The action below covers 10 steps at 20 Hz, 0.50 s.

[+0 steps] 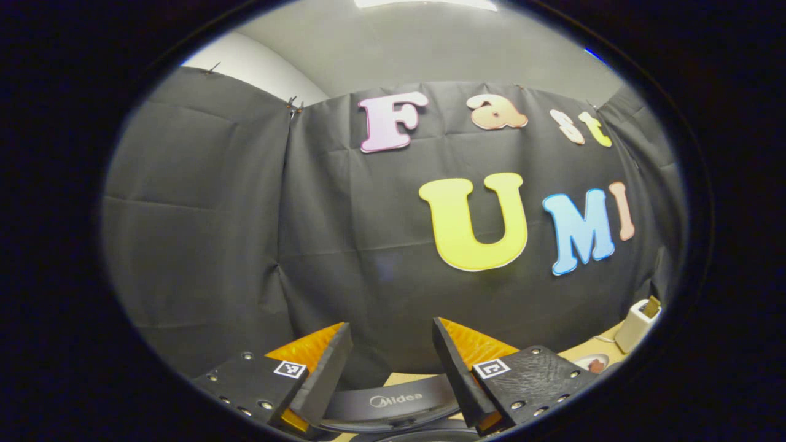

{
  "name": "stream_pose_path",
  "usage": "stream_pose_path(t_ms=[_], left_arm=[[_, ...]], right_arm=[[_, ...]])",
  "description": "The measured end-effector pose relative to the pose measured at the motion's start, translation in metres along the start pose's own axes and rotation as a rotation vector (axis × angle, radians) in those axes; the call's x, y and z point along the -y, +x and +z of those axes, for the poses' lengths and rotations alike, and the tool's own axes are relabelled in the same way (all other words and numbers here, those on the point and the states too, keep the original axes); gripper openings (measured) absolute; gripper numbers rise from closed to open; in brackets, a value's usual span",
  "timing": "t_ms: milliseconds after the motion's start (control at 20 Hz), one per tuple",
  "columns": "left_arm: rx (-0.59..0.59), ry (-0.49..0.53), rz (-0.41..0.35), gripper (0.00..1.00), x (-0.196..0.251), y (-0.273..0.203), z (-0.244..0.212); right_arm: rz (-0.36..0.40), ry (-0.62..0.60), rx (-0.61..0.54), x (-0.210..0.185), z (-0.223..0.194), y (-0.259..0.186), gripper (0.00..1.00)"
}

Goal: Close the left gripper, press the button to open the rice cooker; take a wooden spoon from the chopstick holder with the right hand, scoop a spoonful of rice and pour it into the rice cooker, then put the wooden spoon back into the chopstick holder.

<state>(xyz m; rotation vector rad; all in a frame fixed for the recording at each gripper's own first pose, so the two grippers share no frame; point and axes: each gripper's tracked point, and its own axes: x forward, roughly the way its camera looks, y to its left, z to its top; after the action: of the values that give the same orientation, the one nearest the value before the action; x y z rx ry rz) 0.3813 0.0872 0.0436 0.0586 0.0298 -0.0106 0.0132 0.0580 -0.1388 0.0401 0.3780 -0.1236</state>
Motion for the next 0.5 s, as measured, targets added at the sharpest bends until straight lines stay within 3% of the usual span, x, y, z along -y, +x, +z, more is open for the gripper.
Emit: stream_pose_path(t_ms=[100,150,250,500], left_arm=[[-0.034,-0.023,0.009,0.8,-0.005,0.01,-0.017],[-0.061,-0.047,0.012,0.8,-0.007,0.012,-0.028],[-0.103,-0.118,0.02,0.8,-0.01,0.011,-0.047],[-0.12,-0.135,0.034,0.86,-0.007,0.003,-0.048]], right_arm=[[0.004,-0.007,0.0,-0.001,0.001,-0.001,0.98],[0.006,-0.009,-0.001,-0.001,0.002,0.0,0.93],[0.011,-0.014,0.0,-0.001,0.004,-0.001,0.98],[0.025,-0.029,0.016,0.021,0.014,0.003,0.98]])
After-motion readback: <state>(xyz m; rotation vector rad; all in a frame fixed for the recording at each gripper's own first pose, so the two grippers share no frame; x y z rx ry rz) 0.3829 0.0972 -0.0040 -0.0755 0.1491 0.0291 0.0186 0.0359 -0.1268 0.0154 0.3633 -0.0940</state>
